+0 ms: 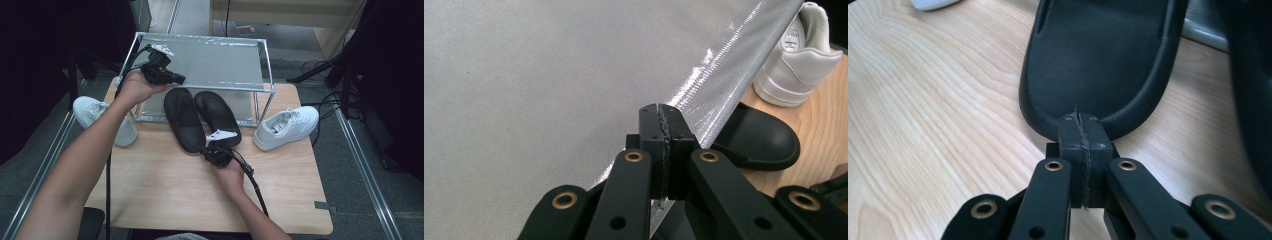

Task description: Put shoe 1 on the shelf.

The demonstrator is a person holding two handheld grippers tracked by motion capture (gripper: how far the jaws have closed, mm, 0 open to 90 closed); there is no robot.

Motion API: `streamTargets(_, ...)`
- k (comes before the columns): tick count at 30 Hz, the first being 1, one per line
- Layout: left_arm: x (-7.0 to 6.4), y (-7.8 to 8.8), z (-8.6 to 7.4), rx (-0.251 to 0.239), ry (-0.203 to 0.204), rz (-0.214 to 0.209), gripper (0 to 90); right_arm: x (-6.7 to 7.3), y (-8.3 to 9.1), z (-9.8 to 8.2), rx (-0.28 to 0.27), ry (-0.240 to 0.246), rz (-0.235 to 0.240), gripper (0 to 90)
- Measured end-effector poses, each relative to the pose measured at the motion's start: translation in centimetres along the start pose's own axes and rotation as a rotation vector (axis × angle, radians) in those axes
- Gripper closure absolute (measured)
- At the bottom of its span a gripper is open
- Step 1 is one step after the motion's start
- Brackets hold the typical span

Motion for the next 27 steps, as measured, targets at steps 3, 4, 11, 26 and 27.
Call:
streamTargets(3, 0.1, 0.0, -0.1, -0.013, 0.019, -0.02, 90.0, 0.3, -0.7, 0.8, 0.013, 0.02, -0.009, 90.0)
streamTargets(4, 0.2, 0.0, -0.1, -0.014, 0.019, -0.023, 90.0, 0.3, -0.9, 1.1, 0.012, 0.024, -0.008, 90.0)
streamTargets(11, 0.2, 0.0, -0.1, -0.011, 0.017, -0.025, 90.0, 0.7, -1.9, 3.4, -0.017, -0.003, 0.014, 90.0)
streamTargets(26, 0.2, 0.0, -0.1, -0.014, 0.007, -0.02, 90.0, 0.2, -4.7, 7.6, -0.064, -0.013, 0.031, 90.0)
streamTargets(27, 0.2, 0.0, -0.1, -0.011, 0.005, -0.021, 90.0, 0.2, -4.9, 7.8, -0.072, -0.012, 0.035, 90.0)
Point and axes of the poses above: each handheld gripper's, and its own axes: y roughly backward along the jaws, z roughly out of its top, x roughly to its left, the point moved 7 cm from there along -y, roughly forward along the jaws, and after that the axes turned 11 degrees about x, right-handed, at the moved point
